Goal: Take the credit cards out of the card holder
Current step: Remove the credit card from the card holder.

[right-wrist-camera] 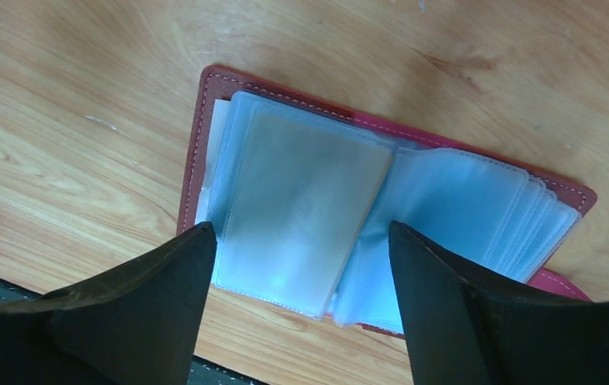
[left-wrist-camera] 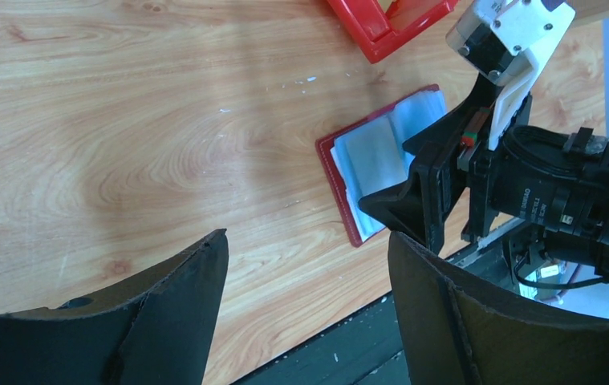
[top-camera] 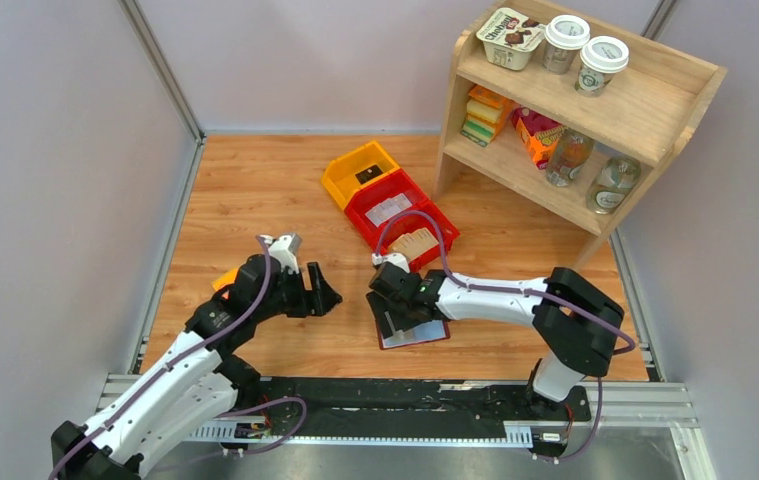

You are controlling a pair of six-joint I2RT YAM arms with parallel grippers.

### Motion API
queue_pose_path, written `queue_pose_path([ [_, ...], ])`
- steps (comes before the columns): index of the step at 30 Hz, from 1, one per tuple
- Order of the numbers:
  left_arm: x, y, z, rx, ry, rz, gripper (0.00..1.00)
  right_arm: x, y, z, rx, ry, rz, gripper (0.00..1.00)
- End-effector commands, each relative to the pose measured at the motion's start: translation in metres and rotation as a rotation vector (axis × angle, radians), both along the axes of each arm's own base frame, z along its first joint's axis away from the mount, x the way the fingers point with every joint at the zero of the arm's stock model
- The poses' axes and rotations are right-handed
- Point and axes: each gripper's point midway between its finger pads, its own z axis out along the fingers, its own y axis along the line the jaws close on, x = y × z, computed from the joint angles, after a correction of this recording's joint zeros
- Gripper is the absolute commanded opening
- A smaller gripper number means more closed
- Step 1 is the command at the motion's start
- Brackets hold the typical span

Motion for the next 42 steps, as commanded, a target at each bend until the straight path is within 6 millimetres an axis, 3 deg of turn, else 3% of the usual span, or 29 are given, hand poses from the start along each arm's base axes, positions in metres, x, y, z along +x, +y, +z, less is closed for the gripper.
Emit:
queue_pose_path([
  [1,0.003,0.001,0.008,-0.042,-0.028,0.042,0.8,-0.01,0.03,0.002,0.059,0.033,0.077,0.76],
  [4,-0.001,-0.001,0.007,-0.063,-0.022,0.038,0.8,-0.009,0.033,0.001,0.054,0.03,0.078,0.68],
  [8,-0.005,-0.008,0.005,-0.091,-0.005,0.019,0.79,-0.003,0.02,0.007,0.026,-0.009,0.036,0.63],
  [17,-0.01,-0.044,0.005,-0.09,0.003,-0.051,0.79,0.01,-0.008,0.013,0.027,-0.033,-0.082,0.53],
  [24,-0.011,-0.082,0.0,-0.072,0.009,-0.094,0.63,0.013,-0.021,0.005,0.091,0.018,-0.142,0.38],
  [29,-0.012,-0.112,-0.024,-0.022,0.055,-0.14,0.45,0.015,-0.024,0.007,0.144,0.036,-0.16,0.35],
  [31,-0.013,-0.122,-0.034,0.004,0.069,-0.159,0.43,0.016,-0.025,0.008,0.155,0.034,-0.165,0.36],
  [37,-0.02,-0.128,-0.072,0.062,0.146,-0.152,0.38,0.017,-0.029,0.01,0.164,0.03,-0.183,0.36],
  [42,-0.031,-0.121,-0.105,0.124,0.239,-0.123,0.34,0.022,-0.042,0.013,0.147,0.016,-0.226,0.37],
])
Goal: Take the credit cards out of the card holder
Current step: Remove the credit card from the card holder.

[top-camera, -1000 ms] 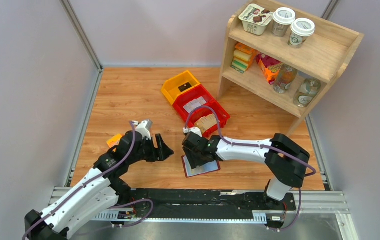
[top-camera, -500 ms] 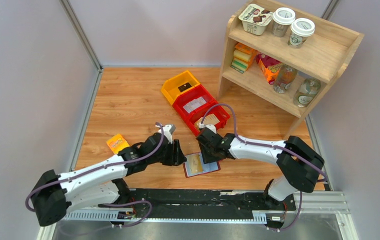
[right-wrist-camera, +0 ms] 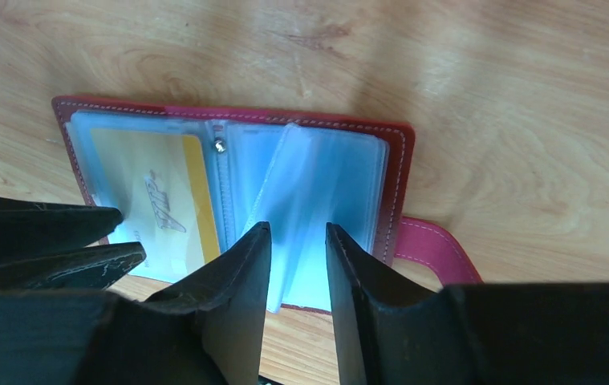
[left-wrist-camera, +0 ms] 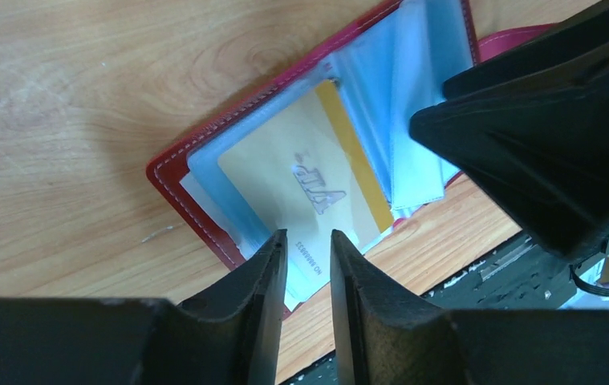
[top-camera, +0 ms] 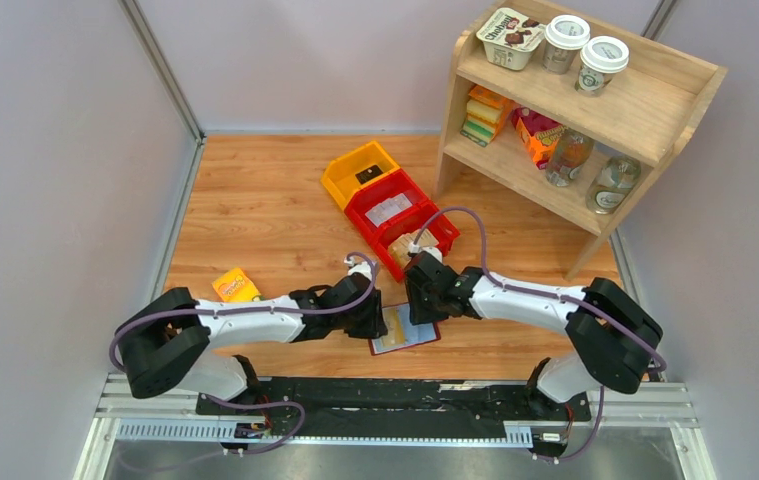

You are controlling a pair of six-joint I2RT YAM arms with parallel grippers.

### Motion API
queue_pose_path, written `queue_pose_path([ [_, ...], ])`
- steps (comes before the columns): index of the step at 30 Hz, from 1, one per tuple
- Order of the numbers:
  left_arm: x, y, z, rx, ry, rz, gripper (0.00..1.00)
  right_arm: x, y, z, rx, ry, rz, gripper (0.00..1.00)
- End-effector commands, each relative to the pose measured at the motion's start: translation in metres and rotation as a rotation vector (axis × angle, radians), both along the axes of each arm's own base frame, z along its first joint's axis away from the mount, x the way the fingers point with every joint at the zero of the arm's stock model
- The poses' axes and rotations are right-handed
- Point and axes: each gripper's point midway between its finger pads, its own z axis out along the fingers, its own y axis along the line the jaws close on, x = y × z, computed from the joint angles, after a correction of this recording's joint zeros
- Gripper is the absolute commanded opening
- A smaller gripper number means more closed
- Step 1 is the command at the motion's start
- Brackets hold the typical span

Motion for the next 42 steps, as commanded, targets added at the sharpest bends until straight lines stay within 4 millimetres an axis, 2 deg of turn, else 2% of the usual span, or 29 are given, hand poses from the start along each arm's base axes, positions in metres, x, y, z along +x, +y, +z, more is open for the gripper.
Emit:
queue_pose_path([
  [1,-0.003,-0.004,-0.012,-0.009,0.036,0.05,0.34,0.01,-0.01,0.009,0.007,-0.031,-0.06,0.37],
  [4,-0.008,0.001,-0.021,0.0,0.053,0.061,0.33,0.015,-0.026,0.01,-0.01,-0.035,-0.107,0.38],
  [6,-0.008,0.002,-0.02,-0.002,0.05,0.062,0.33,0.02,-0.038,0.015,-0.029,-0.057,-0.142,0.38],
  [9,-0.007,0.003,-0.017,-0.002,0.038,0.061,0.33,0.028,-0.052,0.033,-0.056,-0.129,-0.178,0.41],
  [11,-0.006,0.002,-0.015,-0.005,0.034,0.059,0.32,0.032,-0.054,0.05,-0.036,-0.175,-0.18,0.42],
  [13,-0.006,0.001,-0.012,-0.013,0.027,0.057,0.32,0.033,-0.045,0.068,0.041,-0.209,-0.149,0.45],
  [16,-0.004,-0.001,-0.005,-0.037,0.01,0.06,0.32,0.028,-0.019,0.095,0.215,-0.245,-0.066,0.45],
  [20,0.002,0.0,0.013,-0.07,-0.032,0.079,0.33,0.014,0.014,0.109,0.425,-0.229,0.05,0.45],
  [24,0.005,0.001,0.031,-0.101,-0.071,0.084,0.34,0.006,0.034,0.1,0.513,-0.18,0.118,0.43],
  [28,0.008,-0.001,0.034,-0.097,-0.087,0.078,0.33,0.005,0.042,0.078,0.539,-0.119,0.116,0.41],
  [32,0.008,-0.007,0.025,-0.061,-0.068,0.046,0.26,0.012,0.044,0.057,0.554,-0.065,0.086,0.39],
  [33,0.008,-0.009,0.023,-0.059,-0.065,0.042,0.22,0.011,0.042,0.051,0.546,-0.049,0.076,0.38],
  [38,0.006,-0.014,0.008,-0.04,-0.031,0.027,0.14,0.009,0.038,0.029,0.527,0.018,0.051,0.38],
  [42,0.002,-0.008,-0.006,0.0,0.002,0.033,0.06,0.009,0.035,0.02,0.532,0.057,0.027,0.38],
])
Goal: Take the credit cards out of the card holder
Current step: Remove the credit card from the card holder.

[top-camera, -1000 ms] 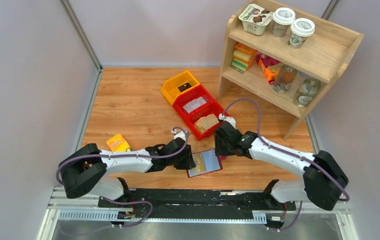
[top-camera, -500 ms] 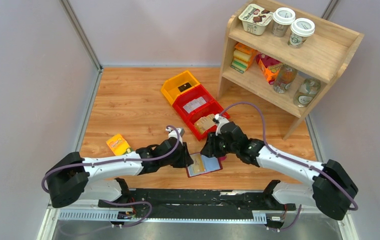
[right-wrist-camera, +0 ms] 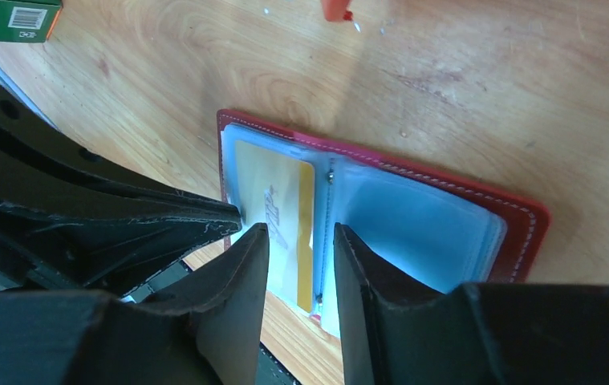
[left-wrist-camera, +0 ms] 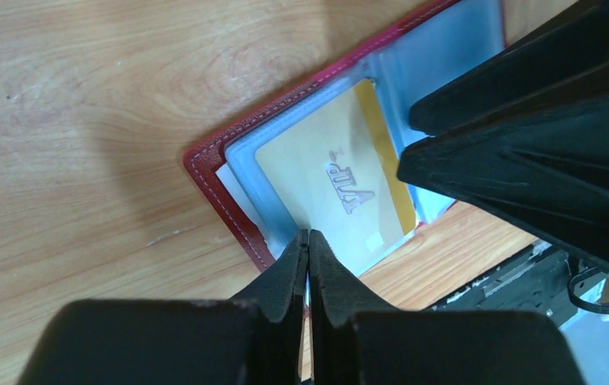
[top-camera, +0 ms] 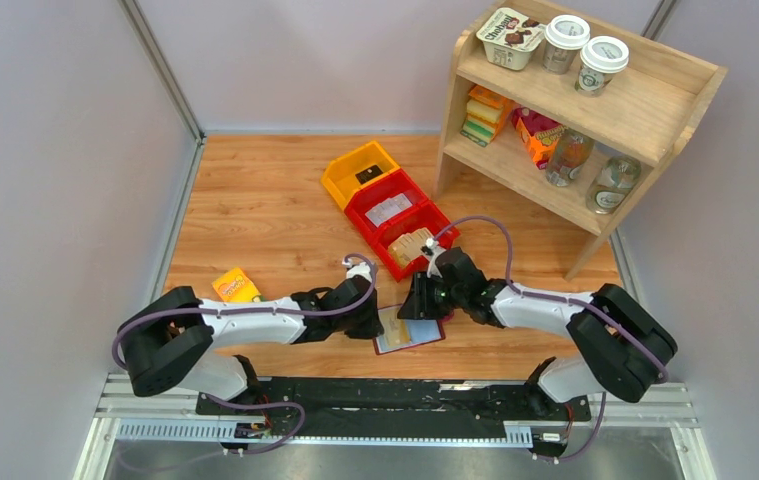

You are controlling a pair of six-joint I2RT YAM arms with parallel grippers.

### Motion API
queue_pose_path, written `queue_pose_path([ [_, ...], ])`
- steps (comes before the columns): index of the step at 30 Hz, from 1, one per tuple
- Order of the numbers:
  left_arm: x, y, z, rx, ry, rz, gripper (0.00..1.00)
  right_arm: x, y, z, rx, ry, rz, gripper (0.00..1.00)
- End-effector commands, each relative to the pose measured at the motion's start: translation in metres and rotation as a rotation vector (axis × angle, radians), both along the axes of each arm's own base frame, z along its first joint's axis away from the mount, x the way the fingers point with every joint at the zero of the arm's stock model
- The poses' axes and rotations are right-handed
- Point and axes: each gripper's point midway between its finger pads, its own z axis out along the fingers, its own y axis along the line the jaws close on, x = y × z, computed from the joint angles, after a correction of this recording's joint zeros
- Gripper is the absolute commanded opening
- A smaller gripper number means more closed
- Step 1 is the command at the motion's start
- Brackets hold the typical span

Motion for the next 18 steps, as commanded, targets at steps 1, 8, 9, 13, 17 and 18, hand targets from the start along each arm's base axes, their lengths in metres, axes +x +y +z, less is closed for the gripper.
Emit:
queue_pose_path([
  [1,0.0,-0.009,0.002,-0.009,0.003,-0.017,0.05,0.003,0.007,0.003,0.063,0.015,-0.002,0.38],
  [8,-0.004,0.0,-0.01,0.03,0.027,0.0,0.01,-0.001,0.011,0.001,0.098,0.043,0.028,0.36],
  [9,-0.004,0.001,-0.01,0.033,0.028,0.002,0.01,-0.002,0.012,0.002,0.106,0.045,0.032,0.34],
  [13,-0.005,0.003,-0.013,0.046,0.036,0.004,0.0,-0.004,0.014,0.012,0.171,0.03,0.057,0.26],
  [17,-0.005,0.002,-0.014,0.049,0.04,0.0,0.0,-0.006,0.014,0.024,0.248,0.004,0.077,0.2],
  [18,-0.006,0.002,-0.014,0.05,0.043,-0.003,0.0,-0.006,0.015,0.027,0.263,-0.004,0.082,0.19],
])
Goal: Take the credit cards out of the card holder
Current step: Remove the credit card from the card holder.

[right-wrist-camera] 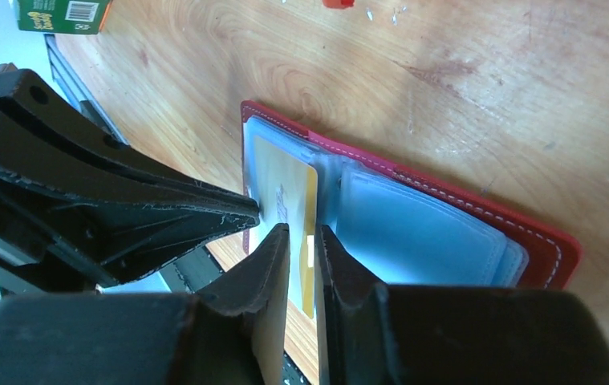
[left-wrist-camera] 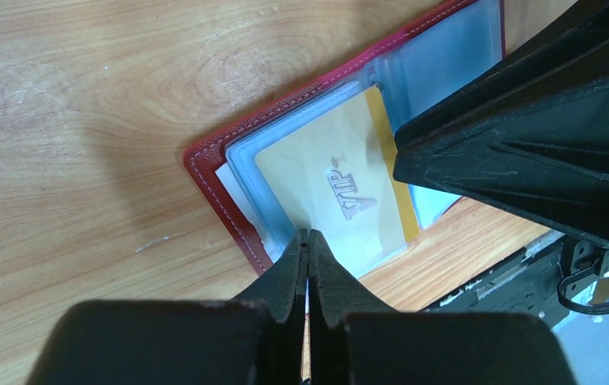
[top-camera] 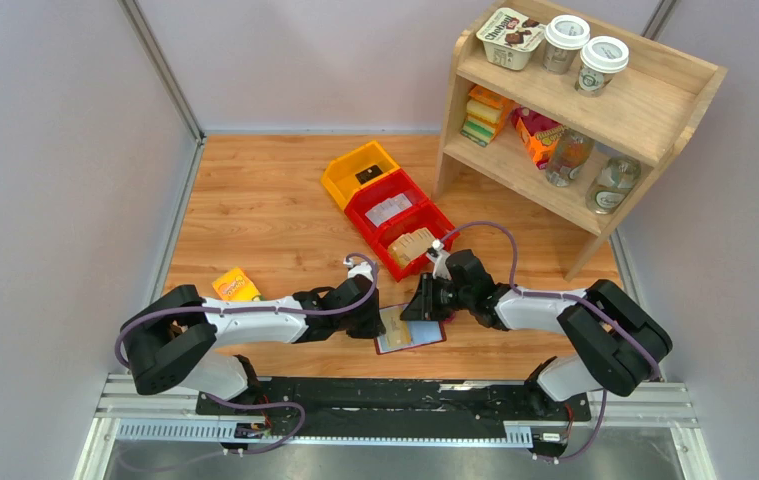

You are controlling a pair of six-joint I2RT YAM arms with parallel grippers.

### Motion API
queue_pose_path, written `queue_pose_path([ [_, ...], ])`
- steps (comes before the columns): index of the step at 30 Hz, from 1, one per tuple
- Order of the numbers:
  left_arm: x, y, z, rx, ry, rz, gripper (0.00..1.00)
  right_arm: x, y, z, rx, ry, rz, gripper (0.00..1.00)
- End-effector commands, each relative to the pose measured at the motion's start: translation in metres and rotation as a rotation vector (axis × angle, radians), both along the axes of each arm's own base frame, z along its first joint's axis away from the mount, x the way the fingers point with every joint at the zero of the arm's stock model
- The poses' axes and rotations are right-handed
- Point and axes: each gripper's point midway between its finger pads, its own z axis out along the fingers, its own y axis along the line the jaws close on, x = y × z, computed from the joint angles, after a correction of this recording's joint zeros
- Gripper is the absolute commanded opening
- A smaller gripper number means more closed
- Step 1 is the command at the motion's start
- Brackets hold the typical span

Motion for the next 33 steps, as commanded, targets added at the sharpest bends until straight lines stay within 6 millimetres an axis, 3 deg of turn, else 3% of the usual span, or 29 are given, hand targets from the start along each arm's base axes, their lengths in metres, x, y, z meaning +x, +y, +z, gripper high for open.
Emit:
queue_pose_path([
  [1,-0.006,0.007,-0.013,0.061,0.03,-0.005,0.0,-0.002,0.013,0.033,0.158,-0.069,0.058,0.17],
  [6,-0.007,0.006,-0.016,0.067,0.039,-0.013,0.0,-0.004,0.017,0.036,0.198,-0.07,0.088,0.13],
  [16,-0.008,0.005,-0.023,0.078,0.049,-0.025,0.0,-0.004,0.02,0.006,0.148,0.04,0.076,0.14],
  [20,-0.009,0.007,-0.027,0.086,0.055,-0.02,0.0,-0.002,0.019,0.003,0.163,0.066,0.068,0.09],
  [23,-0.009,0.007,-0.027,0.088,0.055,-0.017,0.0,-0.001,0.015,0.005,0.18,0.063,0.062,0.0],
  [33,-0.01,0.009,-0.028,0.098,0.062,-0.02,0.0,0.013,-0.01,0.003,0.161,0.071,-0.044,0.0],
])
